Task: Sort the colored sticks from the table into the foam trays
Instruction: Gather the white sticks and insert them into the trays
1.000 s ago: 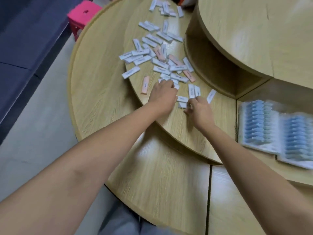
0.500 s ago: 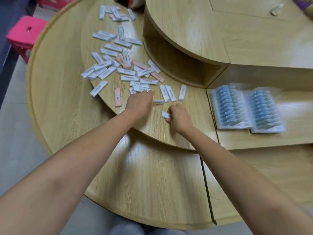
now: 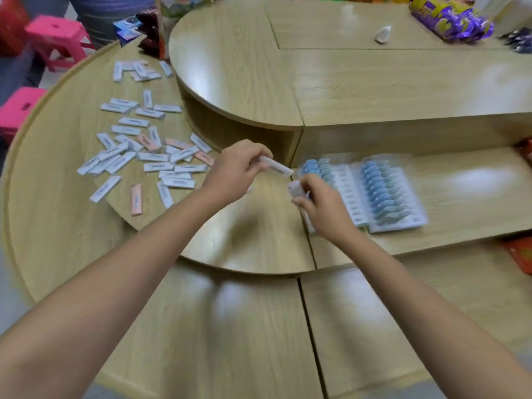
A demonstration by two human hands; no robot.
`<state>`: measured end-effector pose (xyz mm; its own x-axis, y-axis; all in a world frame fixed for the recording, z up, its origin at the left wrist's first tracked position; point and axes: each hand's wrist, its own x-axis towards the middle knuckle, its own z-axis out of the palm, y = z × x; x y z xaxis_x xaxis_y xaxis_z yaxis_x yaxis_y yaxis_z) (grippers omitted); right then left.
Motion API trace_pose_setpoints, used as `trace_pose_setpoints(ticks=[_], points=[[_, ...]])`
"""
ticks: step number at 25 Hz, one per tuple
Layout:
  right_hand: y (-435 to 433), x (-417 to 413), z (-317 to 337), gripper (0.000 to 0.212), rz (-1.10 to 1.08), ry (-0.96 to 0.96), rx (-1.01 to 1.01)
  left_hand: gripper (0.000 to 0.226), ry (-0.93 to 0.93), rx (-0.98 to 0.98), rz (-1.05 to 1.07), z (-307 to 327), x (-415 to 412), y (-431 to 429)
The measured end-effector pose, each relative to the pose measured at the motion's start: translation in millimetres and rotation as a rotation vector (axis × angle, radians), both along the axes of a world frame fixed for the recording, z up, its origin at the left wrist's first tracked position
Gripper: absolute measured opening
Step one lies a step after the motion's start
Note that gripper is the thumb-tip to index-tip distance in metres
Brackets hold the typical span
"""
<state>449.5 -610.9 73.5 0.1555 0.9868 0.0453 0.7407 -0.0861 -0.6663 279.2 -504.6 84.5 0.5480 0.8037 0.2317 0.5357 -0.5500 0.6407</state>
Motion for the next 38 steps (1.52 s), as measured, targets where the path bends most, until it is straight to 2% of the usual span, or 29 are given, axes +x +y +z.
trace_pose_setpoints(ticks=[4, 7, 10, 15, 22, 27, 31, 34, 37, 38], points=[[7, 113, 20, 0.016, -0.13, 0.155, 0.099, 0.022, 0.147, 0.196, -0.072, 11, 92, 2], [26, 159, 12, 0.007, -0.123, 0.229, 0.067, 0.021, 0.23, 0.11, -0.044, 11, 150, 8], [39, 174, -4, 0.003, -0.028, 0.27, 0.01, 0.016, 0.311, 0.133, -0.071, 1, 182, 13], [59, 180, -31, 0.009, 0.074, 0.047, 0.017, 0.016, 0.379, 0.119, -0.116, -24, 196, 27], [72, 177, -54, 0.016, 0.176, -0.099, 0.065, 0.019, 0.272, 0.068, -0.11, -43, 198, 39], [70, 180, -61, 0.011, 0.199, -0.201, 0.14, 0.019, 0.235, 0.058, -0.156, -45, 199, 38], [72, 174, -61, 0.016, 0.22, -0.259, 0.081, 0.02, 0.241, 0.072, -0.14, -49, 197, 36], [75, 173, -62, 0.015, 0.217, -0.3, 0.015, 0.022, 0.327, 0.06, -0.171, -46, 203, 34], [77, 169, -60, 0.02, 0.196, -0.376, -0.079, 0.024, 0.364, 0.202, -0.132, -51, 203, 31], [77, 167, -58, 0.021, 0.18, -0.388, -0.095, 0.023, 0.329, 0.176, -0.082, -51, 202, 28]])
